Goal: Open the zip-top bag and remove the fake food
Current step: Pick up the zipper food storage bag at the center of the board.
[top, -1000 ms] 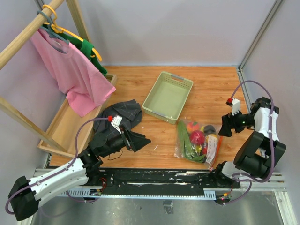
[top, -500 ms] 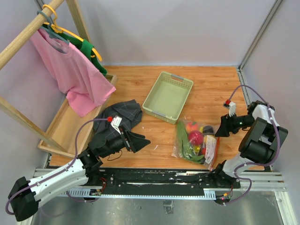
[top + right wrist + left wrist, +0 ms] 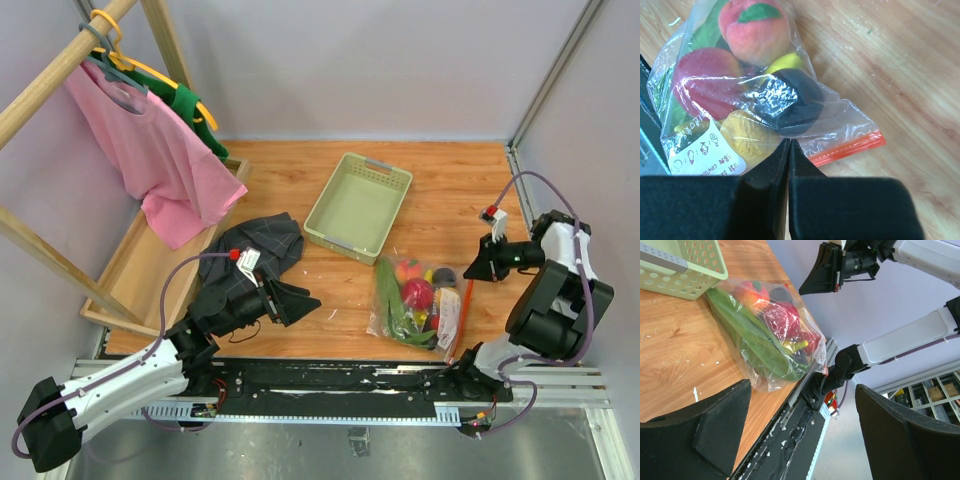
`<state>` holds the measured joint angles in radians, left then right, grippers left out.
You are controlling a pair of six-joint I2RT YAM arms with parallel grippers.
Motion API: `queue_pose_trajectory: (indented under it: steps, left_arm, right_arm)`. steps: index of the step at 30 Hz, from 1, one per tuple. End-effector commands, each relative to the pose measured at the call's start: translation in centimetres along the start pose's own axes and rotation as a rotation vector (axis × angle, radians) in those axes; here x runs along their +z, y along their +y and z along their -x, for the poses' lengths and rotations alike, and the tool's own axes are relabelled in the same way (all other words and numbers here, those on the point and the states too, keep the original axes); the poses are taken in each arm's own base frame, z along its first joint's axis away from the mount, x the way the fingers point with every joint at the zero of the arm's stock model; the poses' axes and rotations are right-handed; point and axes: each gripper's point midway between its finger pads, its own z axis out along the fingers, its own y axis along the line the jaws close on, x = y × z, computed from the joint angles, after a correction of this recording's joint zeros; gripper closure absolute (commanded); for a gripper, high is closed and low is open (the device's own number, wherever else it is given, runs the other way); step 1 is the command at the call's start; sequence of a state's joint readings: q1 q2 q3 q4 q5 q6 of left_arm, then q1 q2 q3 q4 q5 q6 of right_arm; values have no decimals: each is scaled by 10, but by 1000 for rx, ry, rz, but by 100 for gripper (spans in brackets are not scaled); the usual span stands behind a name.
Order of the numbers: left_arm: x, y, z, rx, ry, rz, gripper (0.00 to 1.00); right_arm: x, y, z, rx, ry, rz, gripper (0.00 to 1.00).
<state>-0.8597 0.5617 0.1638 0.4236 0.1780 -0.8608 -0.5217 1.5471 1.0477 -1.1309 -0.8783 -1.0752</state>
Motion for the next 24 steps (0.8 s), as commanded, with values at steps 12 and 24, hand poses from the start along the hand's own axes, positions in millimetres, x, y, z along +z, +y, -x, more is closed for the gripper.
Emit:
queue_pose_trajectory:
  steps: [12, 24]
  left_arm:
    - [1, -10, 4, 14, -6, -39, 12]
    - [-1, -13, 4, 8, -11, -54, 12]
  right_arm:
    - [-23, -27, -4, -8, 67, -178, 23]
    - [11, -31, 1, 144, -19, 74, 38]
